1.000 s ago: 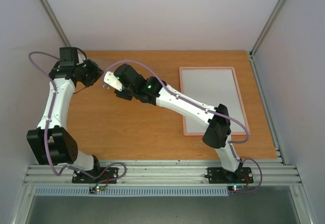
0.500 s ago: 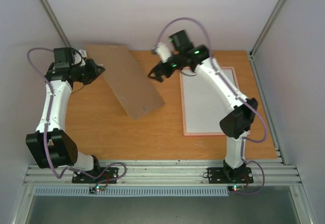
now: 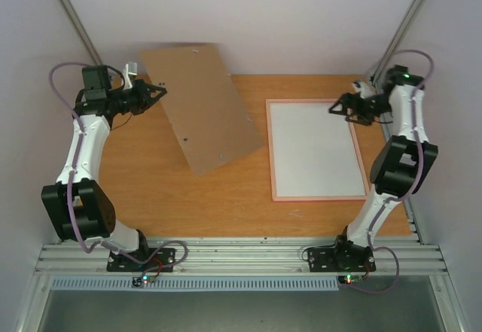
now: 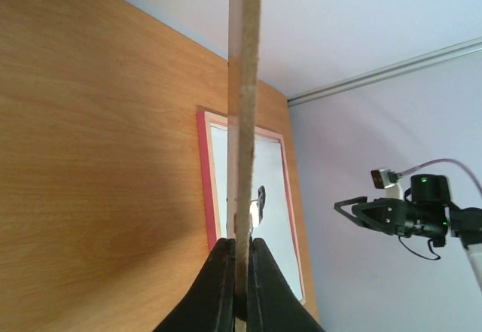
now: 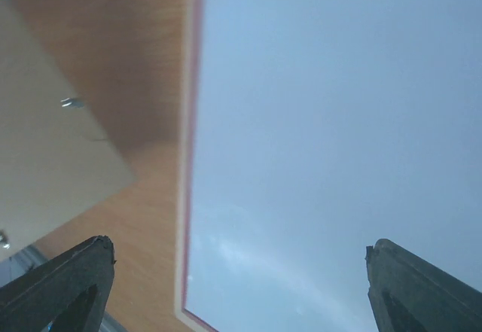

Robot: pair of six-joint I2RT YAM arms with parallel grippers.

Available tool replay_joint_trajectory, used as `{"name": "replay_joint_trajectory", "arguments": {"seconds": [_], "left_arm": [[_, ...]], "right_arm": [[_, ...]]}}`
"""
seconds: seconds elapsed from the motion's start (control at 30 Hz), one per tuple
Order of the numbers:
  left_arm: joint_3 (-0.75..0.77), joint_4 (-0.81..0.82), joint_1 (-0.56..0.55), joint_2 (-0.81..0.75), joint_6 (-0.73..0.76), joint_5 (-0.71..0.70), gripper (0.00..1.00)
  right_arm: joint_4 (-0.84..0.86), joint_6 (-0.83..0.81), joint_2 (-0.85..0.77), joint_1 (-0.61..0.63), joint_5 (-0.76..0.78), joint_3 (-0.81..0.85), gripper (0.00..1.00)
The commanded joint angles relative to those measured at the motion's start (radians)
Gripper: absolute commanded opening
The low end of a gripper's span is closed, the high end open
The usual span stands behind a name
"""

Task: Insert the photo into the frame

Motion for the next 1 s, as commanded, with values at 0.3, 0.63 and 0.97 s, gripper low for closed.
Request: {"name": "replay_joint_trajectory", "arguments": {"seconds": [0.3,0.63,0.97], "left_arm": [[0.072,0.131,0.005,0.052,-0.013,0.108,0.01],[0.114,0.051,0.006,0.055,0.066,0.078,0.00],[0.113,0.042,0.006,0.050,0.080,0.074,0.01]], "right_arm": [[-0.106,-0.159,0.228,-0.291,0.172,0.047,0.91],[-0.087,-0.160,0.390,-0.293,0.151,0.119,0.63],[-0.040,-0.168,0.430,-0.293,0.190,0.100,0.49]]}}
